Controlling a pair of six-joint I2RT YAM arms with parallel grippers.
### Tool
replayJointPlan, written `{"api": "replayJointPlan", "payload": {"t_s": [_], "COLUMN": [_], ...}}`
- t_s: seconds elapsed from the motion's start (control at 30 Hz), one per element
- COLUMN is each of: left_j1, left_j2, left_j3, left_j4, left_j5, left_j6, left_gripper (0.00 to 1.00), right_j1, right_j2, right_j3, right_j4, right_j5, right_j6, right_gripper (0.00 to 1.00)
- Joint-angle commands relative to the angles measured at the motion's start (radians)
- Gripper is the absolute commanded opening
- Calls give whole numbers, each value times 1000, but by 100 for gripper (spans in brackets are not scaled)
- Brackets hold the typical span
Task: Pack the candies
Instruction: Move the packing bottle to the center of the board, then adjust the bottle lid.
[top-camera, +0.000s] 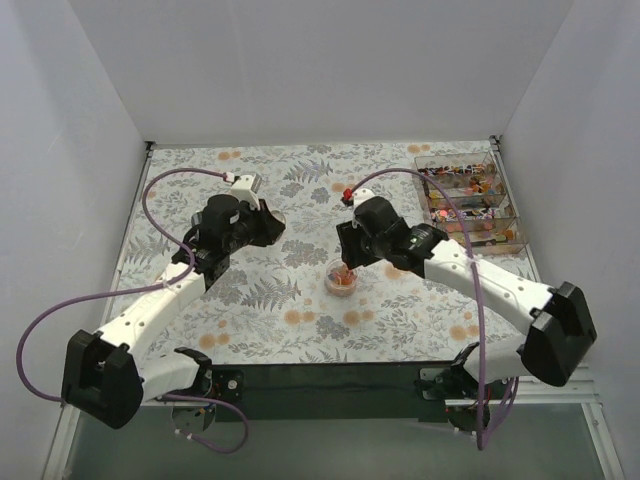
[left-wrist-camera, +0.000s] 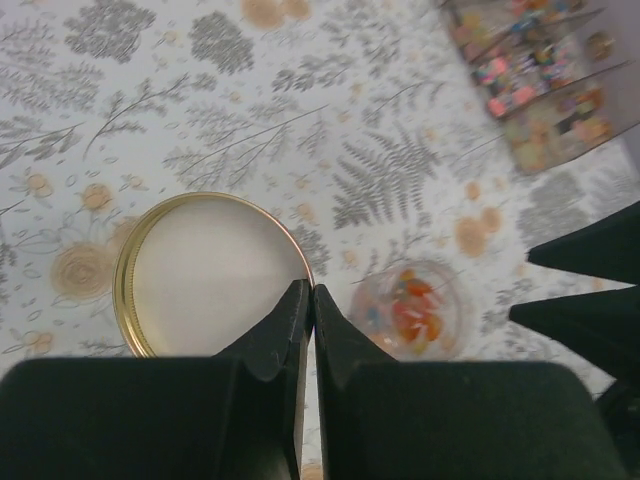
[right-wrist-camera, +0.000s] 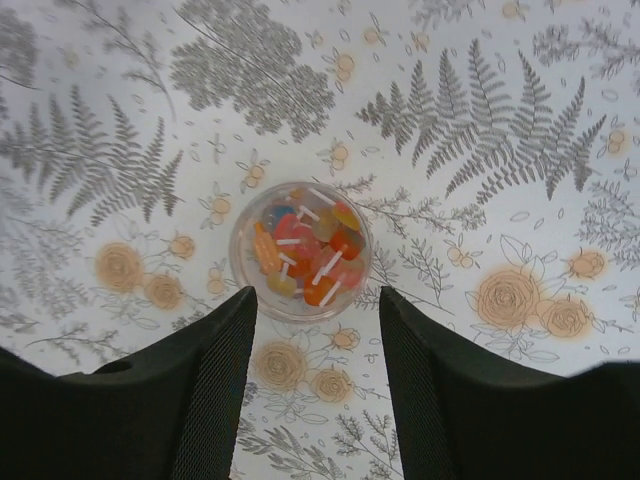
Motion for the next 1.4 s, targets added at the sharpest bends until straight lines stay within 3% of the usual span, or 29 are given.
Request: {"api": "replayJointPlan", "payload": {"t_s": [0.0,0.13,0.2,0.37,0.4,0.5,0.63,0.8,1.03,1.37], "left_j1": [1,1,1,0,-2,-12,-35,-48,-65,-71], "left_j2": [-81,-138,-156,-184,-188,-198,-199,-208,-230,-262], "left_j3": [48,19,11,-21,-27,-41,-59,-87,-144,-187], "left_j4": [26,96,142,230,245,303,346,397,492,541], "left_j5": [122,214,263,321,332,340,320,248,131,45], "left_j6": [-203,-348,-400,-581,-604,-678,-748,-845,-946,-1002], "left_gripper": [0,0,0,0,0,0,0,0,0,0], "right_j1": [5,5,5,5,5,5,5,5,-21,-173], "right_j2": [-117,-249,-330,-446,-460,-491,-508,-481,-315,-96], "right_j3": [-35,-141,-219,-345,-356,-377,-423,-486,-352,-166], "right_j4": [112,254,348,498,524,564,710,954,1002,1080], "right_j5": [-66,-120,-132,-146,-158,-231,-288,-419,-627,-963], "right_j6": [-39,-79,-89,-119,-135,-153,-171,-305,-441,-446], "right_gripper": [59,61,67,63,75,90,96,98,98,98]}}
